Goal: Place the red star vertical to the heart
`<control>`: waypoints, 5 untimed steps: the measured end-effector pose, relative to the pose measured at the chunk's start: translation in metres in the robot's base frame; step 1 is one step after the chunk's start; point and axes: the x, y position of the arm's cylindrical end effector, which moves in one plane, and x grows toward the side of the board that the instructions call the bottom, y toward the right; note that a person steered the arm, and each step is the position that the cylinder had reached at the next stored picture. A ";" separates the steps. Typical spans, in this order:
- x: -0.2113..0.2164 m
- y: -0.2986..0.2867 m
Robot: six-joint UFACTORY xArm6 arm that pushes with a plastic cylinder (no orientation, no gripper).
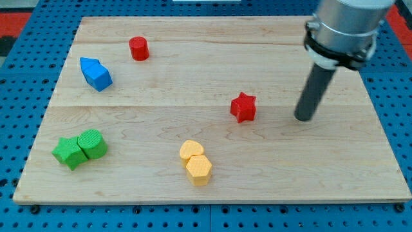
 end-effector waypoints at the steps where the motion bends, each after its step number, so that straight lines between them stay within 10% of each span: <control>1: 0.016 -0.133; 2: 0.015 -0.176; 3: 0.034 -0.041; 5: 0.143 -0.102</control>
